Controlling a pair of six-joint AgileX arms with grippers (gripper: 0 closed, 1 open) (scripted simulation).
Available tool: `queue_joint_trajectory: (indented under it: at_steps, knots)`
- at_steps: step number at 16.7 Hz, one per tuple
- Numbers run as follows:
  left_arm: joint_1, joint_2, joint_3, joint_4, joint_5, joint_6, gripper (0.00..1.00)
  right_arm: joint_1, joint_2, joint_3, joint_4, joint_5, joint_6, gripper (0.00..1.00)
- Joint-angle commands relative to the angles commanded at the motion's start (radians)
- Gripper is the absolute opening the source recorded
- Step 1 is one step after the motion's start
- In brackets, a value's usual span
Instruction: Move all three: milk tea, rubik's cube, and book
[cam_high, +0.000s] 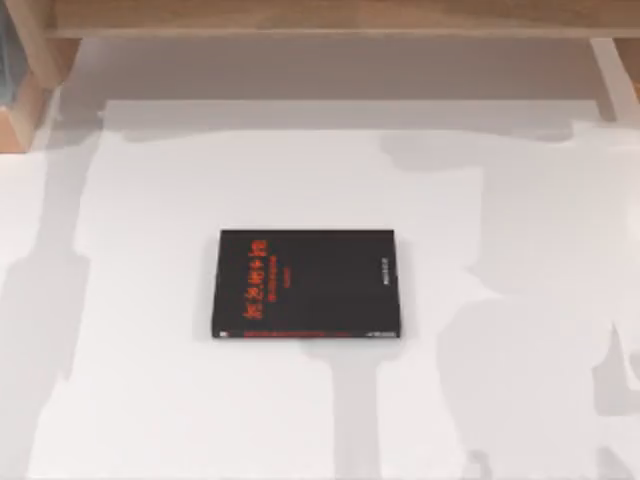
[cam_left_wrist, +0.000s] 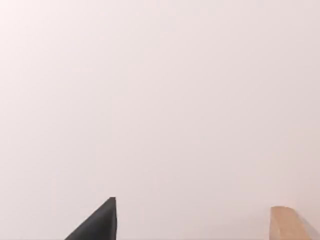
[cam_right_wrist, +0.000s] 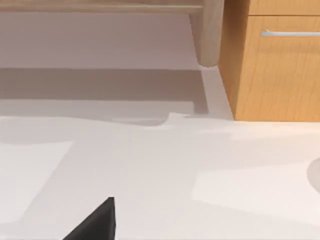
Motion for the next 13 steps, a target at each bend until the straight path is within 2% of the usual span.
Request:
queue_joint_trajectory:
  at_steps: [4, 8, 10, 13]
  knots:
    - [0.192, 0.031, -0.193, 0.203, 0.206, -0.006, 1.00, 0.000, 0.000, 0.000, 0.000, 0.000, 0.000, 1.00]
    - [0.277, 0.094, -0.382, 0.251, 0.408, -0.016, 1.00, 0.000, 0.000, 0.000, 0.000, 0.000, 0.000, 1.00]
    - [0.286, 0.124, -0.427, 0.240, 0.466, -0.019, 1.00, 0.000, 0.000, 0.000, 0.000, 0.000, 0.000, 1.00]
    - [0.287, 0.133, -0.440, 0.233, 0.481, -0.020, 1.00, 0.000, 0.000, 0.000, 0.000, 0.000, 0.000, 1.00]
